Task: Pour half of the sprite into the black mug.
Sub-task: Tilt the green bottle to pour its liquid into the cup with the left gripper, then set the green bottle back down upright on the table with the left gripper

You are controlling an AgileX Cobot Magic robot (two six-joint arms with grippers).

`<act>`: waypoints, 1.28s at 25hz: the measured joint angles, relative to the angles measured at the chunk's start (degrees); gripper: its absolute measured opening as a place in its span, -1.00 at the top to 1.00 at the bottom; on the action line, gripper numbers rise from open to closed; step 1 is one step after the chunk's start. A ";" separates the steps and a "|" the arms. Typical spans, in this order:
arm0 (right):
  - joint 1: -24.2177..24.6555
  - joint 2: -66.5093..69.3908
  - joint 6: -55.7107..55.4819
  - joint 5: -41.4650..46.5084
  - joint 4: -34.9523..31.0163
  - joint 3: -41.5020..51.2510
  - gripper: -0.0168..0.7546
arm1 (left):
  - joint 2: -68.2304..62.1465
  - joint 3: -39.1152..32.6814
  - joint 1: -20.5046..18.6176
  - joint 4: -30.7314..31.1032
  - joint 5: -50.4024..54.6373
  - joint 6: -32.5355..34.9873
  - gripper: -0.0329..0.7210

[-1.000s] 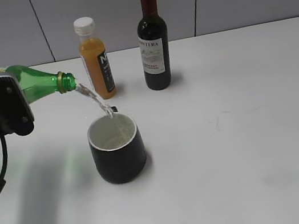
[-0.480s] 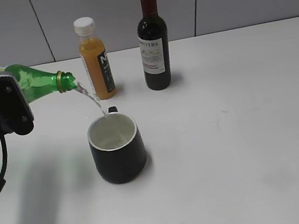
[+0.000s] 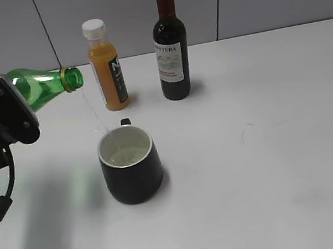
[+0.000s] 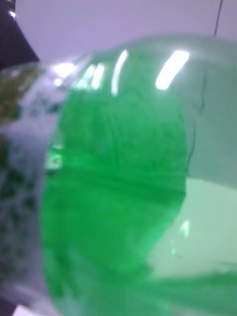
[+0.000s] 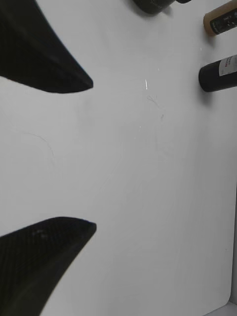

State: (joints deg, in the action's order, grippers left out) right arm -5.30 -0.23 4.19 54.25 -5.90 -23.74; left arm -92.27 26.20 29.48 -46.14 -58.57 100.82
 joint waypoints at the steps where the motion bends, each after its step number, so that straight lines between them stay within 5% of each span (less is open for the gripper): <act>1: 0.00 0.00 0.00 0.00 0.00 0.00 -0.57 | 0.00 0.00 0.00 0.27 0.64 -2.21 -0.29; 9: 0.00 0.00 0.00 0.00 0.00 0.00 -0.57 | 0.00 0.00 0.00 2.34 2.14 -35.29 -0.29; 18: 0.00 0.00 0.00 0.00 0.00 0.00 -0.57 | -3.66 2.64 -6.28 20.08 1.03 -79.87 -0.29; 25: 0.00 0.00 0.00 0.00 0.00 0.00 -0.57 | -12.36 9.75 -11.93 27.41 -4.18 -90.28 -0.29; 32: 0.00 0.00 0.00 0.00 0.00 0.00 -0.57 | -21.52 19.18 -12.71 28.26 -6.12 -91.14 -0.29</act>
State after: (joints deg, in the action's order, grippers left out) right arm -5.30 -0.23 4.19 54.25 -5.90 -23.74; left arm -113.79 45.38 16.77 -17.88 -64.69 9.68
